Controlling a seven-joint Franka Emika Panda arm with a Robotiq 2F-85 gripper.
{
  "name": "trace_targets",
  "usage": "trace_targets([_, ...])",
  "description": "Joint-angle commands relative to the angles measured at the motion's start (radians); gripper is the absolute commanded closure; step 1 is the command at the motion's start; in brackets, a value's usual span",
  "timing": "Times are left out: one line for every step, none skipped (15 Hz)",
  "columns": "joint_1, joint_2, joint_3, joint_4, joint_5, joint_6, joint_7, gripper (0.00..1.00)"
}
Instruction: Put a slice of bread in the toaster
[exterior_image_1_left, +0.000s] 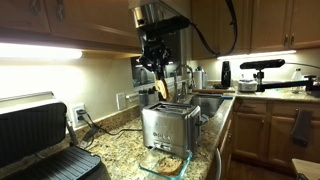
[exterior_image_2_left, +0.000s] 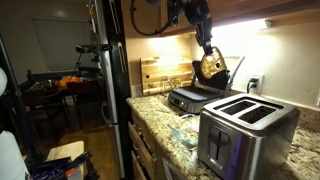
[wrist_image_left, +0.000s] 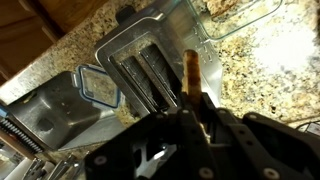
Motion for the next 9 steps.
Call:
trace_targets([-0.023, -0.042, -0.005, -0.034, -0.027, -0.032, 0.050, 0.96])
trace_targets([-0.028, -0.045, -0.008, -0.036, -0.025, -0.036, 0.050, 0.96])
trace_targets([-0.033, -0.050, -0.010, -0.039, -0.014, -0.040, 0.039, 0.96])
trace_targets([-0.036, -0.052, -0.013, -0.040, -0.010, -0.041, 0.031, 0.96])
trace_targets([-0.041, -0.056, -0.015, -0.044, -0.006, -0.040, 0.024, 0.96])
trace_targets([-0.044, -0.059, -0.016, -0.046, -0.009, -0.041, 0.023, 0.96])
trace_targets([-0.047, -0.065, -0.019, -0.050, 0.000, -0.039, 0.007, 0.96])
trace_targets([-0.048, -0.072, -0.022, -0.054, 0.014, -0.028, -0.019, 0.96])
trace_targets([-0.050, -0.077, -0.024, -0.056, 0.025, -0.023, -0.044, 0.96])
